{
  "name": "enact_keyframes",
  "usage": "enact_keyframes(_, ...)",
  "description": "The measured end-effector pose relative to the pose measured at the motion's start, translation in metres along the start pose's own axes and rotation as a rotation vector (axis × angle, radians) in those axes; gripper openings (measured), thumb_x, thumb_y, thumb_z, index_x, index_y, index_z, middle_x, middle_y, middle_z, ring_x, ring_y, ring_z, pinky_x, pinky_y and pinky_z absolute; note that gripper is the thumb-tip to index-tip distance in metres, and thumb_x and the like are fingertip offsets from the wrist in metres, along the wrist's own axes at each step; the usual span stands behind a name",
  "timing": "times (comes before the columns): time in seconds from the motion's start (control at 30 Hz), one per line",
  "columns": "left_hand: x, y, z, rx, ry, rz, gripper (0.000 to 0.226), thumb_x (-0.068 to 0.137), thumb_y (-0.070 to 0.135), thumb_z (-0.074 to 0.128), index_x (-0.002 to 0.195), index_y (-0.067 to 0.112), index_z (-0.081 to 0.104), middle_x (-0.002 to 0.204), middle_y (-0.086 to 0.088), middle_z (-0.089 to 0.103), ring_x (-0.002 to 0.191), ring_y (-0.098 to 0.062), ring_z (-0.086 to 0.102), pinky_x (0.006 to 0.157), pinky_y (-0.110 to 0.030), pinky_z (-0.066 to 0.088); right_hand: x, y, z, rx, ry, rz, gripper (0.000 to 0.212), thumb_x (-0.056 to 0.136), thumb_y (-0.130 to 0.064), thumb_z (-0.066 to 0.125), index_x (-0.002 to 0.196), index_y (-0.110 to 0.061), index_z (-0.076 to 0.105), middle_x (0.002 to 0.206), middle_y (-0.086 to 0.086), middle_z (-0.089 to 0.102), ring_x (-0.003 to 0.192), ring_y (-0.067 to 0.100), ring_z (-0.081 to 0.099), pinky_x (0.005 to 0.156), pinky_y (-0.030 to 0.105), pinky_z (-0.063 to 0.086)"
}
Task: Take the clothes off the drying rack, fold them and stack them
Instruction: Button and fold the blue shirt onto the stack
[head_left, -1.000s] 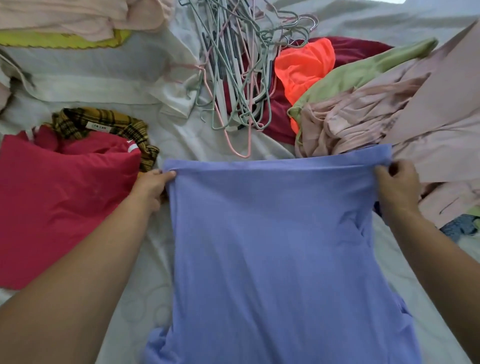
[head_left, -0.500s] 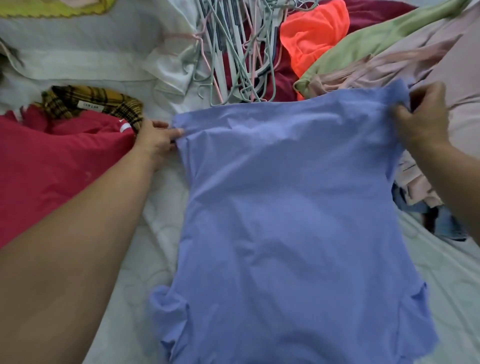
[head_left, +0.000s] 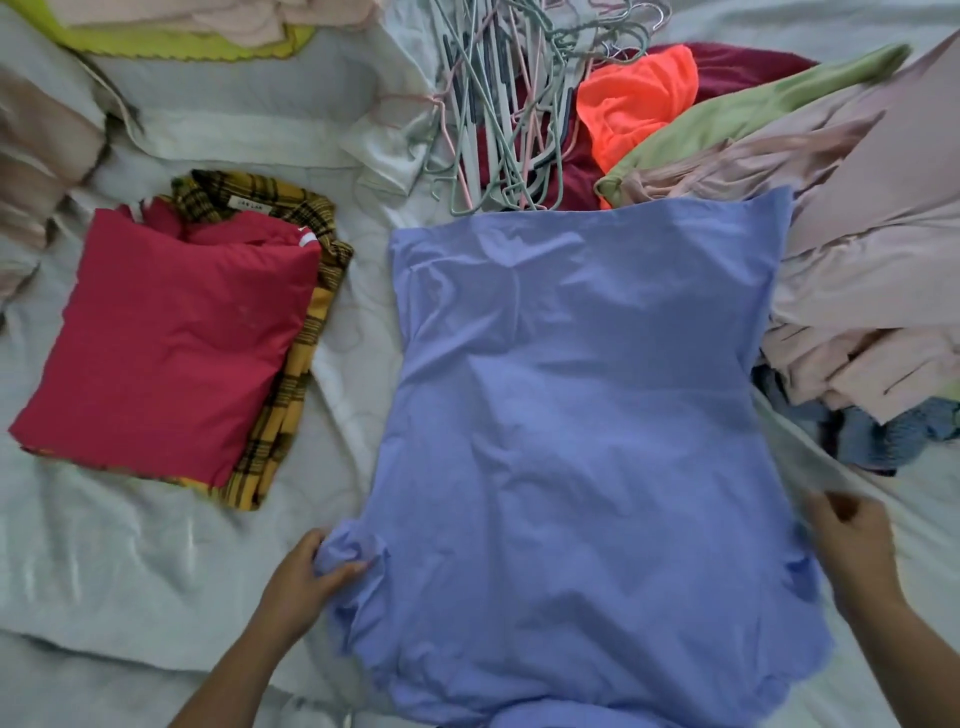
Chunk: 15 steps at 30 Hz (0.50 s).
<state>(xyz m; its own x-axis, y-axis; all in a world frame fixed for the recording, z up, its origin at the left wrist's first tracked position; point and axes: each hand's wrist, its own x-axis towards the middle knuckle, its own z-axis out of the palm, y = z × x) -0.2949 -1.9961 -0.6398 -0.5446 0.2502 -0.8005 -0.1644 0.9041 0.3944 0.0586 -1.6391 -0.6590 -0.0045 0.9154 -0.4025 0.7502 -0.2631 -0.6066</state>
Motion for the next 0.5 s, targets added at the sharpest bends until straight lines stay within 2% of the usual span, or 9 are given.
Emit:
enact_keyframes(0.03, -0.004, -0.007, 0.001, -0.049, -0.012, -0.039, 0.048, 0.059, 0.046, 0.076, 0.085, 0.008, 0.061, 0.083, -0.010, 0.065, 0.076, -0.024, 0.060, 0.066, -0.034, 0.045, -0.012, 0.011, -0.004, -0.015, -0.047, 0.042, 0.045, 0.076, -0.043, 0.059, 0.067, 0.001, 0.057, 0.067, 0.014, 0.054, 0.061, 0.020, 0.047, 0.054, 0.030, 0.037)
enact_keyframes(0.07, -0.007, -0.014, 0.003, -0.123, -0.009, -0.067, 0.036, 0.070, 0.031, 0.077, 0.091, 0.005, 0.063, 0.089, -0.016, 0.067, 0.081, -0.029, 0.062, 0.070, -0.038, 0.047, -0.019, 0.021, -0.008, -0.029, -0.085, 0.077, 0.039, 0.081, -0.035, 0.065, 0.076, 0.003, 0.060, 0.074, 0.015, 0.059, 0.068, 0.025, 0.054, 0.060, 0.032, 0.042)
enact_keyframes(0.1, -0.008, -0.019, 0.003, -0.197, 0.014, -0.083, 0.026, 0.079, 0.017, 0.073, 0.095, 0.001, 0.062, 0.096, -0.022, 0.066, 0.085, -0.034, 0.062, 0.074, -0.042, 0.048, -0.026, 0.027, -0.011, -0.024, -0.126, 0.107, 0.033, 0.085, -0.029, 0.066, 0.088, 0.003, 0.061, 0.083, 0.015, 0.062, 0.076, 0.030, 0.058, 0.068, 0.037, 0.047)
enact_keyframes(0.17, -0.010, -0.025, 0.003, -0.368, 0.070, -0.117, 0.017, 0.086, 0.006, 0.062, 0.099, -0.004, 0.057, 0.103, -0.030, 0.061, 0.084, -0.035, 0.060, 0.072, -0.044, 0.047, -0.035, 0.031, -0.019, -0.006, -0.241, 0.169, 0.027, 0.085, -0.028, 0.067, 0.097, -0.004, 0.060, 0.085, 0.011, 0.063, 0.076, 0.028, 0.059, 0.069, 0.041, 0.048)
enact_keyframes(0.23, -0.014, -0.024, 0.005, -0.504, 0.074, -0.132, 0.012, 0.089, 0.008, 0.057, 0.094, -0.003, 0.056, 0.098, -0.028, 0.059, 0.078, -0.031, 0.058, 0.068, -0.039, 0.045, -0.039, 0.031, -0.026, 0.009, -0.370, 0.201, 0.020, 0.083, -0.020, 0.069, 0.090, -0.003, 0.061, 0.080, 0.011, 0.062, 0.070, 0.023, 0.055, 0.065, 0.036, 0.043)
enact_keyframes(0.3, -0.017, -0.022, 0.008, -0.544, 0.033, -0.128, 0.016, 0.090, 0.015, 0.057, 0.086, 0.000, 0.059, 0.092, -0.023, 0.060, 0.074, -0.029, 0.059, 0.066, -0.036, 0.046, -0.041, 0.031, -0.030, 0.026, -0.441, 0.245, 0.018, 0.081, -0.016, 0.071, 0.090, -0.001, 0.066, 0.087, 0.014, 0.067, 0.078, 0.028, 0.060, 0.071, 0.041, 0.046)
enact_keyframes(0.37, -0.021, -0.018, 0.010, -0.535, -0.016, -0.141, 0.018, 0.091, 0.019, 0.056, 0.093, 0.002, 0.062, 0.092, -0.019, 0.066, 0.081, -0.032, 0.063, 0.071, -0.039, 0.050, -0.043, 0.032, -0.033, 0.103, -0.432, 0.254, 0.017, 0.082, -0.013, 0.069, 0.094, 0.000, 0.067, 0.096, 0.016, 0.069, 0.091, 0.031, 0.062, 0.081, 0.045, 0.047)
enact_keyframes(0.4, -0.022, -0.016, 0.011, -0.506, -0.033, -0.150, 0.018, 0.091, 0.019, 0.056, 0.097, 0.004, 0.063, 0.090, -0.017, 0.068, 0.083, -0.033, 0.064, 0.071, -0.039, 0.052, -0.042, 0.033, -0.033, 0.163, -0.385, 0.249, 0.017, 0.083, -0.009, 0.067, 0.096, 0.001, 0.066, 0.096, 0.016, 0.068, 0.092, 0.030, 0.061, 0.081, 0.043, 0.047)
enact_keyframes(0.5, -0.022, -0.016, 0.004, -0.393, -0.073, -0.172, 0.019, 0.090, 0.015, 0.058, 0.102, 0.002, 0.064, 0.084, -0.017, 0.070, 0.080, -0.034, 0.065, 0.060, -0.037, 0.055, -0.044, 0.030, -0.040, 0.382, -0.329, 0.235, 0.010, 0.079, -0.010, 0.068, 0.086, -0.006, 0.062, 0.070, -0.004, 0.067, 0.079, 0.016, 0.059, 0.067, 0.026, 0.049)
